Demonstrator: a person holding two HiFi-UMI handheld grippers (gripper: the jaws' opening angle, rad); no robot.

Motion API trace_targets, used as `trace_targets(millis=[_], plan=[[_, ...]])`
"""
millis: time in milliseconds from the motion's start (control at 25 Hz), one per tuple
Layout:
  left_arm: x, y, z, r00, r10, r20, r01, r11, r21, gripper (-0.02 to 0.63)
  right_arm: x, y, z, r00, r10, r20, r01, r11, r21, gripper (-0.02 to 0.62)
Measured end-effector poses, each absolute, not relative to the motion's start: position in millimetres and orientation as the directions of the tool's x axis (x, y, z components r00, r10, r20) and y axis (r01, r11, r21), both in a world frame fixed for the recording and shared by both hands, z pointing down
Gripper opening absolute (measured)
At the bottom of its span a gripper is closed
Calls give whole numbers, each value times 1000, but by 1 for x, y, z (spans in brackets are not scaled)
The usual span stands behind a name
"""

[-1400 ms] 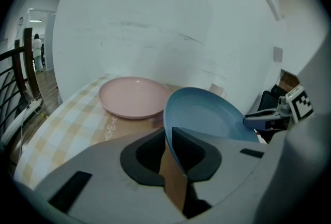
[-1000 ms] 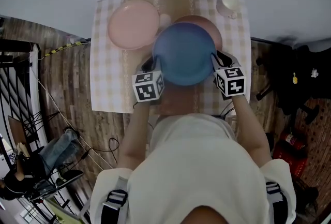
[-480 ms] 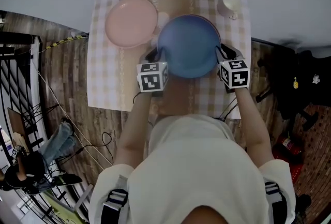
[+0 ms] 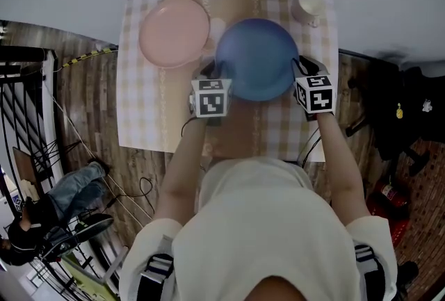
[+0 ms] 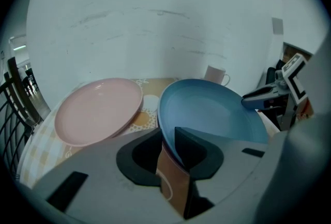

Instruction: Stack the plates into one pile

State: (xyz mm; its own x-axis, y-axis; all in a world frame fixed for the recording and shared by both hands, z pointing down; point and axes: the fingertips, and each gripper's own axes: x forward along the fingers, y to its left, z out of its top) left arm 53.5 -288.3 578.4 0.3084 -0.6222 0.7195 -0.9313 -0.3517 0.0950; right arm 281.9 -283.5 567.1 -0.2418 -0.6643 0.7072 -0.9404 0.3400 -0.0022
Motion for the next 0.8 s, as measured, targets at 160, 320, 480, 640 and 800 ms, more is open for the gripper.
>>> trace_targets(millis=[160, 320, 480, 640, 800], plan=[[53, -290, 579, 300, -627, 719, -929, -363, 71, 74, 282, -286, 572, -240, -658, 714, -940, 342, -1, 67], [50, -292, 582, 272, -637, 722, -934, -356, 37, 77, 279, -287, 576, -230, -654, 721, -937, 348, 16, 71], [49, -292, 585, 262, -633, 728, -934, -355, 28, 106, 280, -287, 576, -225, -661, 716, -935, 352, 31, 76], [49, -293, 587, 280, -627, 727, -932, -359, 50, 114, 282, -285, 578, -239, -656, 716, -945, 327, -15, 101], [54, -292, 591, 306, -607, 734, -929, -360, 89, 114, 276, -281, 580, -279, -642, 714, -942, 328, -72, 138]])
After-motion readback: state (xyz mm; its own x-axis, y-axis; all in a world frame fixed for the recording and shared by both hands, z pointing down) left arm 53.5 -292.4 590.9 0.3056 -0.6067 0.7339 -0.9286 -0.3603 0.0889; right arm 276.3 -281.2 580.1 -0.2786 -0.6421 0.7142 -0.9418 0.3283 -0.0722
